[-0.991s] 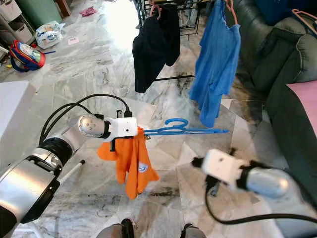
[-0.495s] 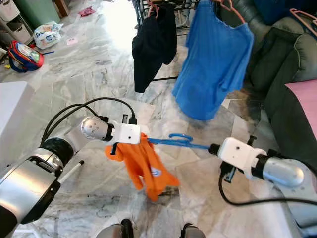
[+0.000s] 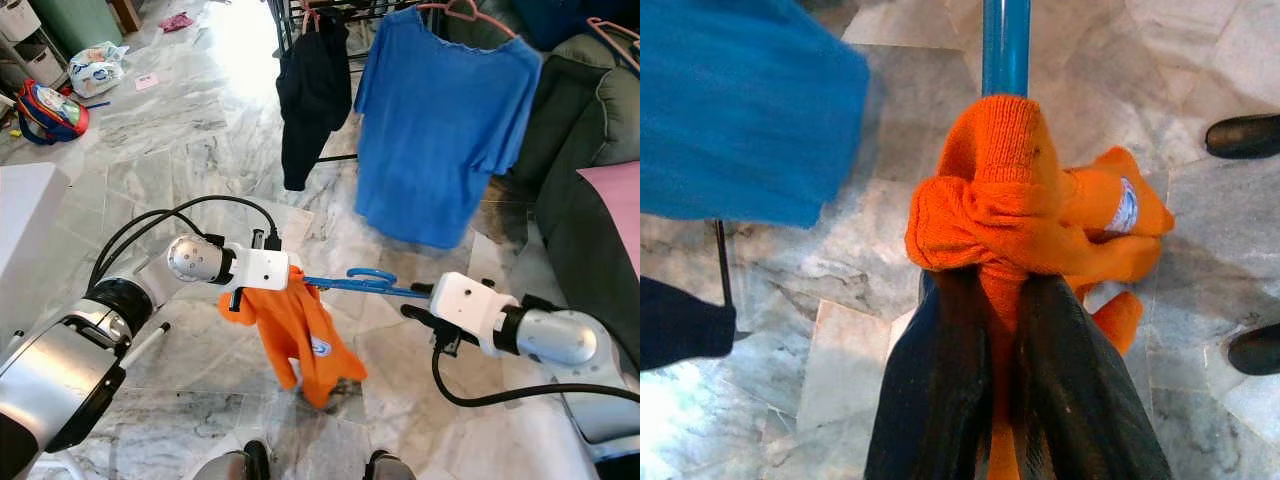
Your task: Hang hanger
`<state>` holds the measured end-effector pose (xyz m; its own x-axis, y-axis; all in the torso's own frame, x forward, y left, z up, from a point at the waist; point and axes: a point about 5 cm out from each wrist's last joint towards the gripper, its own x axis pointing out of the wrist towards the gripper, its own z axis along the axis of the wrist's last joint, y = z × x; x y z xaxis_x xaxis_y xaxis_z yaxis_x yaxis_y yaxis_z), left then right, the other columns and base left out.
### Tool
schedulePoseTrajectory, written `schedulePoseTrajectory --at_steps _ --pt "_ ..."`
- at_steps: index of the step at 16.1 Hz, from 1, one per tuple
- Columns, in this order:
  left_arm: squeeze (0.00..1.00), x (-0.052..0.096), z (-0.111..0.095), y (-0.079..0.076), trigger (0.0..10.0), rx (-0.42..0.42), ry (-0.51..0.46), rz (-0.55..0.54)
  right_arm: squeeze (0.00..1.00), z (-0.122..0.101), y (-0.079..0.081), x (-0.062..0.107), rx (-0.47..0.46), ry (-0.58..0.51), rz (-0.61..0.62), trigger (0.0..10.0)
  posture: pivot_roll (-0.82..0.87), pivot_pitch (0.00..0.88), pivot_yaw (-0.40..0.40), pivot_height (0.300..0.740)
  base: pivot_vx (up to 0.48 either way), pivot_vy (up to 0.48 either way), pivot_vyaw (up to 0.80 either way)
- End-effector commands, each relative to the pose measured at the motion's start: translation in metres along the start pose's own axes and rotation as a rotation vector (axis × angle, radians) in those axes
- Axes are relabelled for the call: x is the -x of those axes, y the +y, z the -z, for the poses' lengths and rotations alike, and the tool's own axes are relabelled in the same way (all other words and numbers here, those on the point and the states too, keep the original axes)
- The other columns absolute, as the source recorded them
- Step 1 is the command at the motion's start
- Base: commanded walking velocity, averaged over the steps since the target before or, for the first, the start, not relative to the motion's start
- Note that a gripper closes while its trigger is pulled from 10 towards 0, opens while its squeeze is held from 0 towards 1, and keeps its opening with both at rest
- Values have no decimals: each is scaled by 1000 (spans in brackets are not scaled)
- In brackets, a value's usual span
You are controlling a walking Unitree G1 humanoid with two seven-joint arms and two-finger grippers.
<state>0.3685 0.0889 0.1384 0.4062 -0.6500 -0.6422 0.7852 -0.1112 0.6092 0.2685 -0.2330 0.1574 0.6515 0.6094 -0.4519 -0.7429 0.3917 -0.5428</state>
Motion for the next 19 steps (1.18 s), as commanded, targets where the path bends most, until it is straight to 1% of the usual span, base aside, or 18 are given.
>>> schedulePoseTrajectory --at_steps 1,4,6,7,11,19 --pt "0 3 5 0 10000 10 11 -17 1000 -3 1 0 32 -3 -25 10000 -118 228 97 740 0 0 0" --pt "0 3 2 0 10000 -9 -9 2 1000 10 -2 5 112 74 -10 10000 -118 228 98 740 0 0 0" --pt "0 2 -3 1 10000 -27 -27 16 1000 20 -4 5 187 132 -17 10000 -124 230 103 740 0 0 0" --pt "0 1 -5 2 10000 -33 -35 20 1000 28 -6 5 248 172 -13 10000 -124 230 104 740 0 0 0" --pt "0 -5 -15 -2 10000 -37 -91 60 1000 31 -9 -10 288 138 -2 10000 -121 232 105 740 0 0 0" --pt "0 -5 -15 -2 10000 -37 -91 60 1000 31 -9 -10 288 138 -2 10000 -121 232 105 740 0 0 0"
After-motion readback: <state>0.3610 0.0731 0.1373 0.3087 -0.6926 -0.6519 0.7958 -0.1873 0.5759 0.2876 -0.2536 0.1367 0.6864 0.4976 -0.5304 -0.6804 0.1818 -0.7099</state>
